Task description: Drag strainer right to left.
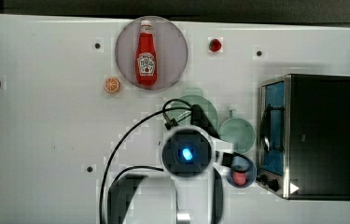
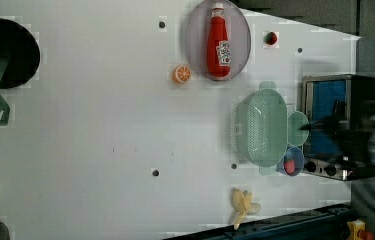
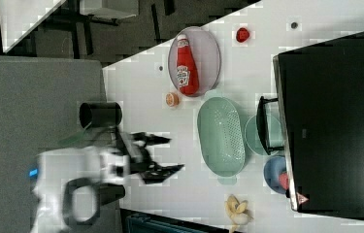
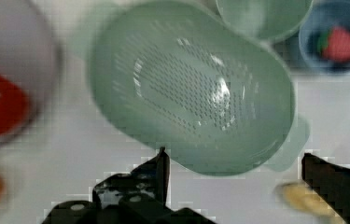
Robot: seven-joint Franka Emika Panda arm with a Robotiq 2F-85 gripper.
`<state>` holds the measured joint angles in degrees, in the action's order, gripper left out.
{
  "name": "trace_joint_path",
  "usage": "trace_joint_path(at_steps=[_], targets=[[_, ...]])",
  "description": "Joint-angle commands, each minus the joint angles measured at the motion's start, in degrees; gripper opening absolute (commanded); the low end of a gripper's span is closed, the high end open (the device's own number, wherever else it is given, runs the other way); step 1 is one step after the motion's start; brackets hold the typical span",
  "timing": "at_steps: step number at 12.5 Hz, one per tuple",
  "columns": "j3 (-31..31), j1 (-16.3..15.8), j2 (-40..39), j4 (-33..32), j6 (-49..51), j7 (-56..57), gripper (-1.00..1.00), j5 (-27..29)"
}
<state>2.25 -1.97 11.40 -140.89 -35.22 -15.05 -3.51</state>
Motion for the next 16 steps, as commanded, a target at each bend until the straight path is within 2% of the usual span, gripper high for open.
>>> trace_joint_path(at_steps=[1, 5, 9, 14, 16], targets=[[-0.19, 0.32, -3.16, -2.29, -8.29, -13.93, 1.0, 0.97], [-0.92, 0.08, -15.8, -1.84, -20.0, -26.86, 1.0, 0.97], [-1.91, -0.63, -24.54, -1.83, -30.59, -28.28, 1.0, 0.97], [-2.07, -1.1, -30.4, -1.75, -36.75, -28.65, 1.0, 1.0], [-2.45, -1.79, -31.14, -1.43, -37.45, -32.98, 1.0, 1.0]])
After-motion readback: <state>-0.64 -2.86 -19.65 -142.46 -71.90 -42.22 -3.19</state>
